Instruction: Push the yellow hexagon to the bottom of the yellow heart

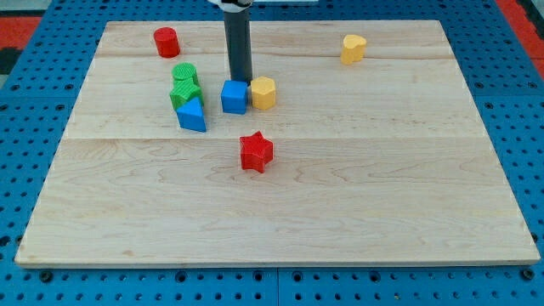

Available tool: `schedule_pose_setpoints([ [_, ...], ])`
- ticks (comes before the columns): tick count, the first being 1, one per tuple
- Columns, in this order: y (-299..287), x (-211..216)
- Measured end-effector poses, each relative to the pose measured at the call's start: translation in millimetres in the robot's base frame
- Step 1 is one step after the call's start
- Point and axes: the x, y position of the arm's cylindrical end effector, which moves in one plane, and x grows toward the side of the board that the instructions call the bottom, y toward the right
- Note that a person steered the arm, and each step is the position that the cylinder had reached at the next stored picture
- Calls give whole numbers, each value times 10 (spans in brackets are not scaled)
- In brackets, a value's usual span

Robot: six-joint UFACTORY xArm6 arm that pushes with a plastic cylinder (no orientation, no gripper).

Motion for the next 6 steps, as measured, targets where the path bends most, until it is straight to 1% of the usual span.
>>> schedule_pose_setpoints([
  [1,-6,244],
  [2,294,265],
  [3,606,231],
  [4,851,12],
  [6,1563,-102],
])
